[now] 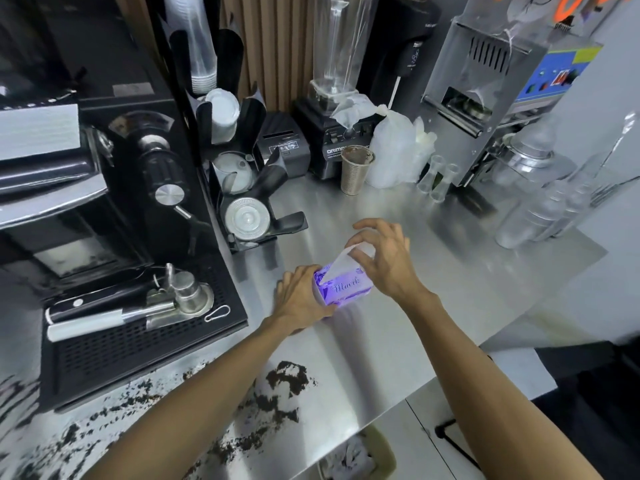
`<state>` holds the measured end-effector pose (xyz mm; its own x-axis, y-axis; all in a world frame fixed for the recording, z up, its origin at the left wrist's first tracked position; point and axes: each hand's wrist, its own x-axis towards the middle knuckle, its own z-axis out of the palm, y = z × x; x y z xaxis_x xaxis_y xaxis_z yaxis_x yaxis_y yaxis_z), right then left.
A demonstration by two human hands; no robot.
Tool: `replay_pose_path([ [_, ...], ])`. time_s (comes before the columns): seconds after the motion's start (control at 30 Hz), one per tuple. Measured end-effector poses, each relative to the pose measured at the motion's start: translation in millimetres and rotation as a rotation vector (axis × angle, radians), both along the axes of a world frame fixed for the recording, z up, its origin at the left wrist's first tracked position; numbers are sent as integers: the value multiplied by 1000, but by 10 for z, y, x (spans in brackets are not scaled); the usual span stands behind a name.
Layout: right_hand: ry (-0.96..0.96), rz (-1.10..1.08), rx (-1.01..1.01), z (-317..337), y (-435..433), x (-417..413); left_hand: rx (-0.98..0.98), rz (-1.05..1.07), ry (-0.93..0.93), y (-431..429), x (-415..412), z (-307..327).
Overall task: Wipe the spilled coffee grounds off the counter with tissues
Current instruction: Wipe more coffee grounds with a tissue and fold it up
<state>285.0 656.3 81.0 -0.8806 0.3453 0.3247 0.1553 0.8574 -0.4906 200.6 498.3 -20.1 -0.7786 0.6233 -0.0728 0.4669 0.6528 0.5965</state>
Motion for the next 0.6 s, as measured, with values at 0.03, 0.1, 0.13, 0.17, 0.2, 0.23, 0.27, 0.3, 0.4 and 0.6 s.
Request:
replay_pose_path([
  [0.03, 30, -11, -51, 55, 7, 14, 1, 0, 2, -7, 0, 11],
  [0.1, 85, -39, -125, 145, 30, 39, 5, 0, 6, -19, 19, 34],
  [0.13, 117, -58, -144, 182, 44, 50, 4, 0, 4, -23, 31, 50],
  [0.17, 151, -79, -154, 219, 56, 67, -1, 2, -1, -23, 35, 56],
  [0.2, 183, -99, -166, 253, 69, 87, -9, 3, -8, -28, 40, 64],
  [0.23, 207, -116, -183, 287, 73, 115, -15, 6, -13, -39, 52, 85],
  [0.27, 218, -129, -213, 317, 69, 158, -6, 10, -29, -57, 66, 112],
  [0.3, 220, -131, -253, 344, 54, 212, 31, 18, -58, -80, 87, 138],
  [0.4, 214, -79, -384, 385, -20, 420, 256, 44, -241, -201, 204, 342],
  [0.6, 169, 14, -907, 342, -230, 846, 641, -64, -631, -377, 340, 688],
])
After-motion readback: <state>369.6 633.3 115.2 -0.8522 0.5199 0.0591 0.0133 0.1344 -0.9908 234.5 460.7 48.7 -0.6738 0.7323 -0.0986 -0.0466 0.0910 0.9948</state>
